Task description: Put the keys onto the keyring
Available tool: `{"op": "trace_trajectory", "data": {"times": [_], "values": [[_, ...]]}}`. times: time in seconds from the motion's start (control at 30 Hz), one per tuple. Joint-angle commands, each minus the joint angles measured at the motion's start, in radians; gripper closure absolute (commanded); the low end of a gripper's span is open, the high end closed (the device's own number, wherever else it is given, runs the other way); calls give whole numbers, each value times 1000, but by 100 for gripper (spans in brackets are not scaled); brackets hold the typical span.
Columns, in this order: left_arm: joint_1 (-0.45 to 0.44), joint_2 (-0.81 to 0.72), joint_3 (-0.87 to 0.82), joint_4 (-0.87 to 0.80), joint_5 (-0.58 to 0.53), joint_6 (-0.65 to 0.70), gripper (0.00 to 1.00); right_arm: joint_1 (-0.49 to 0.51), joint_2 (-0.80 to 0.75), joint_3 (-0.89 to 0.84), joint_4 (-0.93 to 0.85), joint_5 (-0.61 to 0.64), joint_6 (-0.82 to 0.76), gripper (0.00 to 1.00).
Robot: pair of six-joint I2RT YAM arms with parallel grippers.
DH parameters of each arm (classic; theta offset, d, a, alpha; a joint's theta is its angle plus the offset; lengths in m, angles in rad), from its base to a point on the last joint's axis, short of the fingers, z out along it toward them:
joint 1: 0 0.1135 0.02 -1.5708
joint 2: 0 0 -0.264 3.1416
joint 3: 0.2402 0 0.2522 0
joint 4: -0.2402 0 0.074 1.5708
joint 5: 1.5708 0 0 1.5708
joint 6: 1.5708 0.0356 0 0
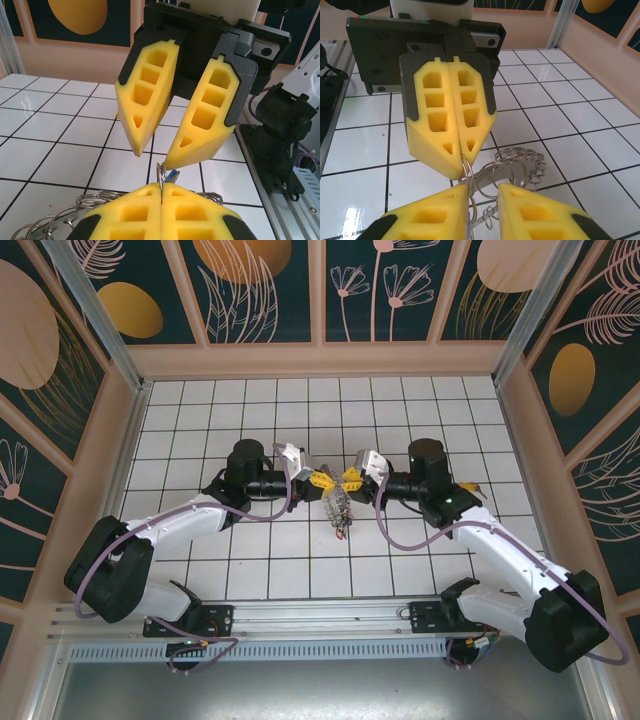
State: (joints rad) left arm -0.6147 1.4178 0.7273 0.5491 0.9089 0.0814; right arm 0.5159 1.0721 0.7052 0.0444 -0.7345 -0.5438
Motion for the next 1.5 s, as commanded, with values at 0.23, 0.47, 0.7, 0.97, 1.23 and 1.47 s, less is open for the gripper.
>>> {"op": "trace_trajectory", "data": {"times": [0.23,0.47,0.7,0.97,1.23,1.47], "values": [[-6,-11,31,25,35,15,100,3,55,63,-51,-41,-70,78],[-6,-11,33,17,36,18,100,4,74,77,-41,-62,-74,84],[-5,-10,35,18,39,16,100,4,79,77,-50,-84,-79,85],[-6,-9,36,17,39,16,100,4,85,83,-49,-109,-83,85],[-5,-8,36,6,30,21,100,4,81,89,-46,-133,-65,98],[-5,-15,55,-145,-22,117,92,8,71,115,-108,-55,-82,100]]}}
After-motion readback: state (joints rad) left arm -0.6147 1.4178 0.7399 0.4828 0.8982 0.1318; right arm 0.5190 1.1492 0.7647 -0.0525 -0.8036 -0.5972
